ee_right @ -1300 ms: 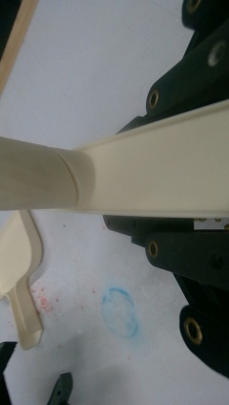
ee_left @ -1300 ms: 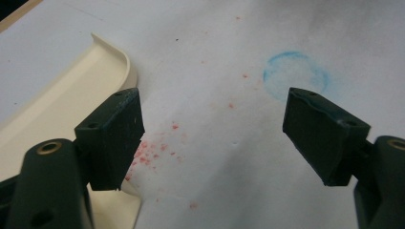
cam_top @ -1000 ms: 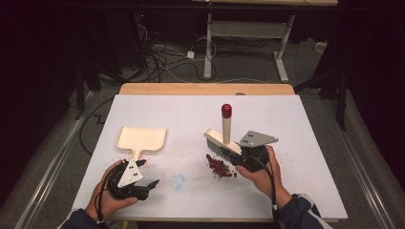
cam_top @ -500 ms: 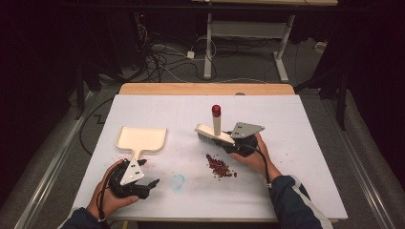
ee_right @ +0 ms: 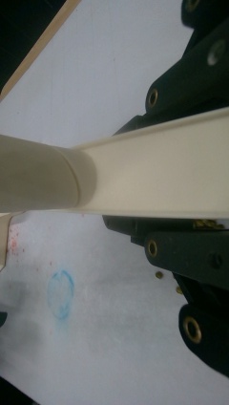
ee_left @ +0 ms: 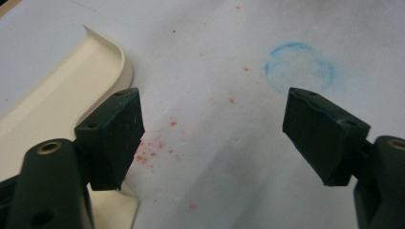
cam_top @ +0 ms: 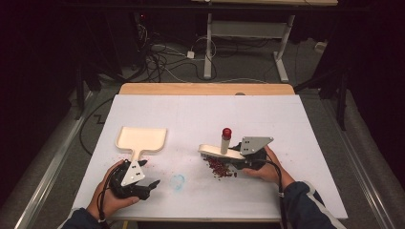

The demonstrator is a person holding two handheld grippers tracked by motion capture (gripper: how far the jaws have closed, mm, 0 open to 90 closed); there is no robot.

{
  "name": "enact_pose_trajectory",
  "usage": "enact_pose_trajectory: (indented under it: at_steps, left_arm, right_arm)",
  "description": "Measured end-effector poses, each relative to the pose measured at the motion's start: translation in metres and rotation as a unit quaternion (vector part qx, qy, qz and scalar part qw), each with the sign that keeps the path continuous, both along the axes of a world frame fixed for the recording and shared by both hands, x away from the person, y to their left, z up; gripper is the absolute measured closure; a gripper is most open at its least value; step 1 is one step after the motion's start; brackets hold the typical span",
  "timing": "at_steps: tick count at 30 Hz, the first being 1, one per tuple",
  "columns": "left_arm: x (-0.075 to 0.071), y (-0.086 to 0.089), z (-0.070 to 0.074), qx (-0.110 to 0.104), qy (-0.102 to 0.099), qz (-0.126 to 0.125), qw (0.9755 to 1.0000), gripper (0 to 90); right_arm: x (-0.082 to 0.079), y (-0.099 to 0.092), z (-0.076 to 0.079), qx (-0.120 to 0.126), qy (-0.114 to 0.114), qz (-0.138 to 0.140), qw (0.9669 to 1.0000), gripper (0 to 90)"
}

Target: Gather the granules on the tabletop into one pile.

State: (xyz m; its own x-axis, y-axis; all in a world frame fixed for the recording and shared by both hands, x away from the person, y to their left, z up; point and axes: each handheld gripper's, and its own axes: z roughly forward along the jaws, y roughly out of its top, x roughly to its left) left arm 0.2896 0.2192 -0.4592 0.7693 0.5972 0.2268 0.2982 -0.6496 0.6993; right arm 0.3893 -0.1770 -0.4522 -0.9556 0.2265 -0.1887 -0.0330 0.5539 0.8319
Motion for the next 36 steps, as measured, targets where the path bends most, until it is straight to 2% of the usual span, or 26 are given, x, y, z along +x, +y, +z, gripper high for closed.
enact_pose_trajectory:
  at_steps: [3, 4, 7, 12, 15, 19, 30, 33, 36]
  left_arm:
    - [0.000, 0.000, 0.000, -0.001, 0.000, 0.001, 1.0000, 21.4]
    - [0.001, 0.000, 0.000, -0.002, 0.004, 0.001, 1.0000, 21.4]
    - [0.000, 0.000, 0.000, 0.000, -0.002, -0.001, 1.0000, 21.4]
    - [-0.001, 0.001, 0.001, -0.002, -0.005, 0.000, 1.0000, 21.4]
    - [-0.002, 0.001, 0.001, -0.003, -0.008, 0.000, 1.0000, 21.4]
    - [-0.002, 0.001, 0.002, -0.003, -0.010, -0.001, 0.9999, 21.4]
    - [-0.002, -0.001, 0.003, 0.000, -0.016, -0.001, 0.9999, 21.4]
    - [-0.001, -0.001, 0.003, 0.001, -0.017, -0.002, 0.9998, 21.4]
    - [0.000, -0.002, 0.003, 0.000, -0.018, -0.003, 0.9998, 21.4]
  right_arm:
    - [-0.003, -0.006, 0.000, 0.001, -0.005, -0.012, 0.9999, 67.5]
    - [-0.002, -0.008, 0.001, 0.006, -0.006, -0.018, 0.9998, 67.5]
    - [-0.002, -0.012, 0.005, 0.019, -0.010, -0.040, 0.9990, 67.5]
    - [-0.007, -0.019, 0.022, 0.028, -0.026, -0.081, 0.9960, 67.6]
    - [-0.013, -0.025, 0.031, 0.037, -0.025, -0.091, 0.9949, 67.6]
    - [-0.022, -0.032, 0.041, 0.032, -0.026, -0.115, 0.9925, 67.5]
    - [-0.051, -0.068, 0.058, 0.024, -0.007, -0.176, 0.9840, 67.5]
    - [-0.058, -0.076, 0.060, 0.023, 0.006, -0.192, 0.9810, 67.5]
    - [-0.065, -0.082, 0.063, 0.016, 0.016, -0.200, 0.9795, 67.4]
